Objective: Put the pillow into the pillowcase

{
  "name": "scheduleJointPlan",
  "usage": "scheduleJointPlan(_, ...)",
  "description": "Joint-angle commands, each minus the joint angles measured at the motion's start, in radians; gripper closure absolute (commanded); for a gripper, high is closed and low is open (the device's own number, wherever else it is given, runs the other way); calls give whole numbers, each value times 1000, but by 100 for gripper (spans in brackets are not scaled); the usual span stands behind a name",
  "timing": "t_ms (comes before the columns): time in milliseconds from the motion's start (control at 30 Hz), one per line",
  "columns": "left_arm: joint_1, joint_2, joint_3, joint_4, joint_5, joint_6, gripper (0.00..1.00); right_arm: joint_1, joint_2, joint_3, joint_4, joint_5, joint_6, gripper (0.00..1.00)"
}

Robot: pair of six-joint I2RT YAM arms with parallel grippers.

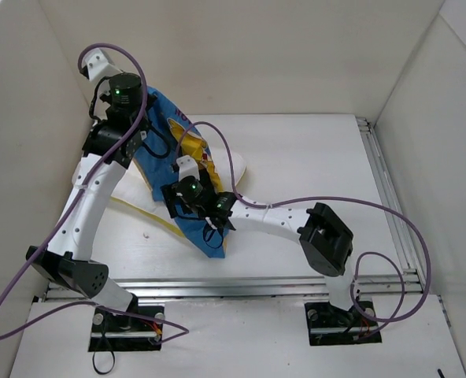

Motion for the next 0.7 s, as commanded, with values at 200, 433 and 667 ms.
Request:
scheduleJointPlan(200, 21, -32, 9, 93, 39, 11, 100, -22, 125, 122, 19, 150, -53, 57)
scheduleJointPlan(433, 39, -42, -3, 113, 59, 37, 100, -50, 19, 67, 19, 151, -86, 100)
scheduleJointPlan(667, 39, 40, 156, 83, 83, 294, 100, -56, -237, -30, 48, -65, -154, 100)
